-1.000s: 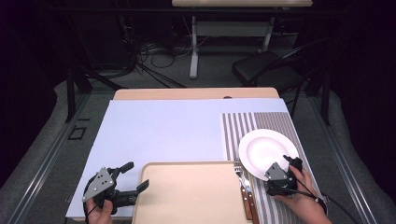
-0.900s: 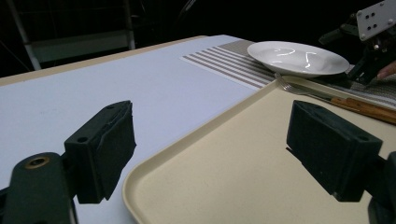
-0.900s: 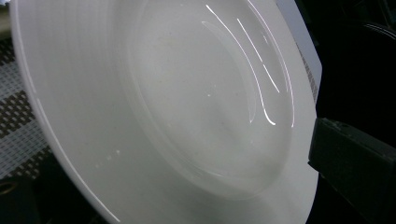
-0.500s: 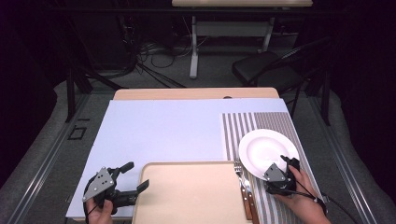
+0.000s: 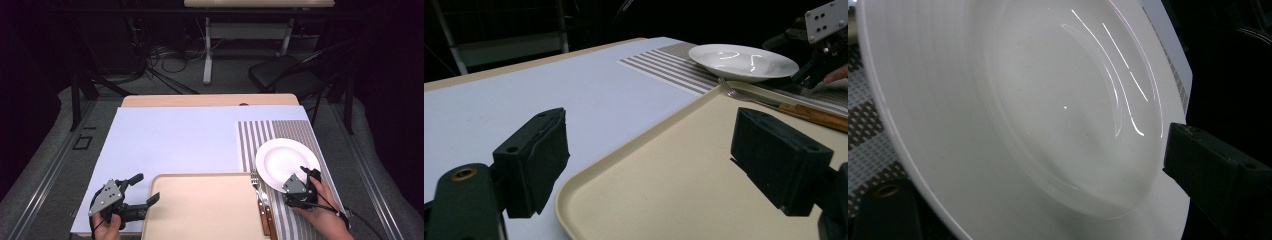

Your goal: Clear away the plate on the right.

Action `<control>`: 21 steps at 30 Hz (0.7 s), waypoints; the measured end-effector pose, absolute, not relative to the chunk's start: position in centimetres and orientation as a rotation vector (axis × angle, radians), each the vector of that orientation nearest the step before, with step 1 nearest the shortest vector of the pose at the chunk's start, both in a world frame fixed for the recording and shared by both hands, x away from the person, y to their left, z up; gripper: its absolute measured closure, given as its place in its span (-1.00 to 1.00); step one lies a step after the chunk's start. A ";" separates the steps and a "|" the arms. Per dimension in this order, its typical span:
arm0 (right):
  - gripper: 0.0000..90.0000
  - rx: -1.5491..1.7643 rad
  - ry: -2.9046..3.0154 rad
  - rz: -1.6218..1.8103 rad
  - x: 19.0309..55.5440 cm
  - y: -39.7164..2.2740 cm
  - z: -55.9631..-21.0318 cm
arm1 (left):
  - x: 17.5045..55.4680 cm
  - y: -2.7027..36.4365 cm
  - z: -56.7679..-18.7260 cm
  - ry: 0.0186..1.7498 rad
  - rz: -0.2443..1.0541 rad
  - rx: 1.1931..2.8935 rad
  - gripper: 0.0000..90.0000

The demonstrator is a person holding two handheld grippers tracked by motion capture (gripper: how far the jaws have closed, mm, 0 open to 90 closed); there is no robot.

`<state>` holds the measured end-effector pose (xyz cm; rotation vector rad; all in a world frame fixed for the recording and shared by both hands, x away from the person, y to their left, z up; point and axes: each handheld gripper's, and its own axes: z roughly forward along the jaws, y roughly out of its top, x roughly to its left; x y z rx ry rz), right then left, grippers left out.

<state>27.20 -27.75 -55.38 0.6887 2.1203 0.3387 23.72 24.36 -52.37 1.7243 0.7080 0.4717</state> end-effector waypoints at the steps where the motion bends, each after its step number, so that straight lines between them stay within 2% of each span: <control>1: -0.72 0.689 2.120 0.334 27.2 -27.7 -55.4 | 23.7 24.3 -52.4 0.708 0.472 1.724 -0.65; 14: -0.64 0.677 2.125 0.339 27.2 -27.6 -55.4 | 23.7 24.4 -52.4 0.709 0.472 1.723 -0.65; 21: -0.49 0.680 2.143 0.353 27.0 -27.6 -54.6 | 23.7 24.3 -52.4 0.710 0.471 1.723 -0.65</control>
